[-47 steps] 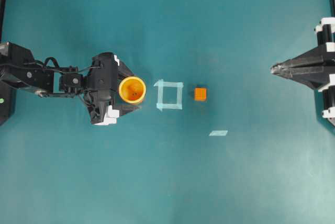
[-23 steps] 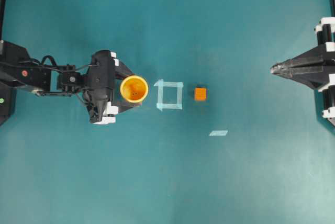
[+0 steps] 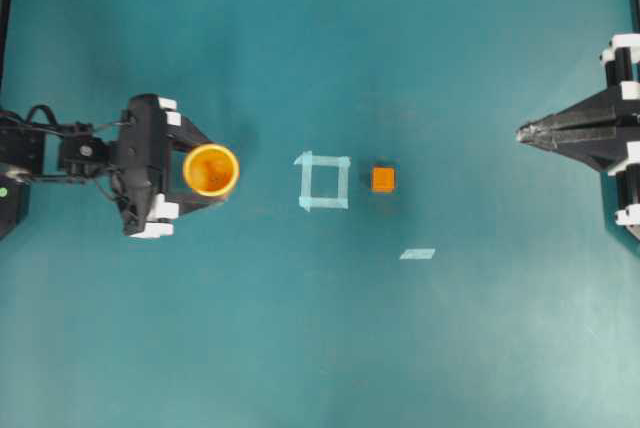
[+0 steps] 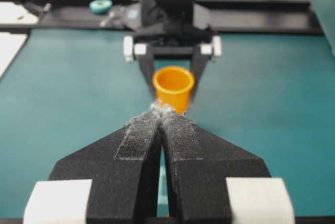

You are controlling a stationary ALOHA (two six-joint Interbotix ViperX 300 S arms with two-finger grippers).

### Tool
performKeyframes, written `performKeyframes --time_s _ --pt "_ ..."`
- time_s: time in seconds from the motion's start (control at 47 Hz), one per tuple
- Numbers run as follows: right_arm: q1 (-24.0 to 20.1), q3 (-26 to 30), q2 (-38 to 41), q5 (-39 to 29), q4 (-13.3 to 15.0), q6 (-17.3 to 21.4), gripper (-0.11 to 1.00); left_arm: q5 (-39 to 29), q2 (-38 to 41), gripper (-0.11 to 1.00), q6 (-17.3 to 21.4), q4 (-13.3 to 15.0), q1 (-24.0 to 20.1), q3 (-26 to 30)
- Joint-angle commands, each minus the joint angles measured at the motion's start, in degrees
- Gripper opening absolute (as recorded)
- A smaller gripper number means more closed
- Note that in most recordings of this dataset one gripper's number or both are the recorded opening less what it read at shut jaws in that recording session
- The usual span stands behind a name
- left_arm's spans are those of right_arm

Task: Move the cup to the left with left arm.
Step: 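Drag the held orange cup leftward toward the table's left edge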

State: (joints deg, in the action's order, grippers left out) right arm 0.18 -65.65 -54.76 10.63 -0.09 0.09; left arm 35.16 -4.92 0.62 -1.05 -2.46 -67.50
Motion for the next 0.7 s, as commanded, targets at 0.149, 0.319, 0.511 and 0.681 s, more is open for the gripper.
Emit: performKeyframes --time_s 0.149,0.319,0.511,0.681 --pt "0.1 1.9 0.4 -0.1 -0.1 0.1 0.00 0.6 -4.1 0.64 -0.2 0.0 0.4 -4.2" --pt "0.1 2.0 0.4 -0.3 -0.2 0.3 0.00 0.5 -6.4 0.64 -0.3 0.0 0.5 -7.0" --pt "0.1 2.0 0.3 -1.1 -0.2 1.1 0.00 0.5 -9.6 0.64 -0.4 0.1 0.6 -10.2" --pt "0.1 2.0 0.3 -1.4 -0.2 1.2 0.00 0.7 -13.0 0.64 -0.7 0.2 0.6 -12.0"
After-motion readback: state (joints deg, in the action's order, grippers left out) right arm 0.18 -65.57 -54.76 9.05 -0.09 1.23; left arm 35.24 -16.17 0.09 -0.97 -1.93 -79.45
